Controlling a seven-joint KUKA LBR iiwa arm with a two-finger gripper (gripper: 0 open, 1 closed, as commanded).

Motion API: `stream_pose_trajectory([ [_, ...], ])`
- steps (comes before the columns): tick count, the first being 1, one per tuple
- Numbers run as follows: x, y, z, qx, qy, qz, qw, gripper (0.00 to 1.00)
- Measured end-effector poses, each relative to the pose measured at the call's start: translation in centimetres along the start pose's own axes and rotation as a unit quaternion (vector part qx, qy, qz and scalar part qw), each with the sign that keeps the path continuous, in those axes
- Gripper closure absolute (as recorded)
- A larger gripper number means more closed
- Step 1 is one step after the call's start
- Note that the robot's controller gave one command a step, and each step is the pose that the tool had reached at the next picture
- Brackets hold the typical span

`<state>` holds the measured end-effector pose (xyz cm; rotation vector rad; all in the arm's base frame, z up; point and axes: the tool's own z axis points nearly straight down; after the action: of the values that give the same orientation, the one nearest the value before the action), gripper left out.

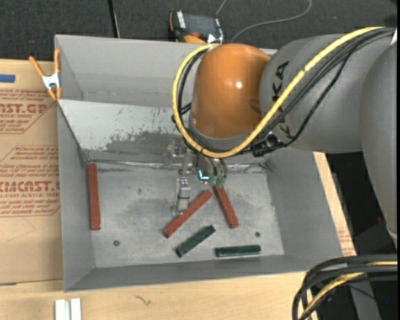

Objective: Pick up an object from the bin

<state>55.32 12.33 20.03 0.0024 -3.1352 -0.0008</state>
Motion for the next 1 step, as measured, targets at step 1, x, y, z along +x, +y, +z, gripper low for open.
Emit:
stream_pose_trajectory([
  [1,3.59,-3.0,13.09,0.001,0.0014,0.069,0.9976,0.0],
])
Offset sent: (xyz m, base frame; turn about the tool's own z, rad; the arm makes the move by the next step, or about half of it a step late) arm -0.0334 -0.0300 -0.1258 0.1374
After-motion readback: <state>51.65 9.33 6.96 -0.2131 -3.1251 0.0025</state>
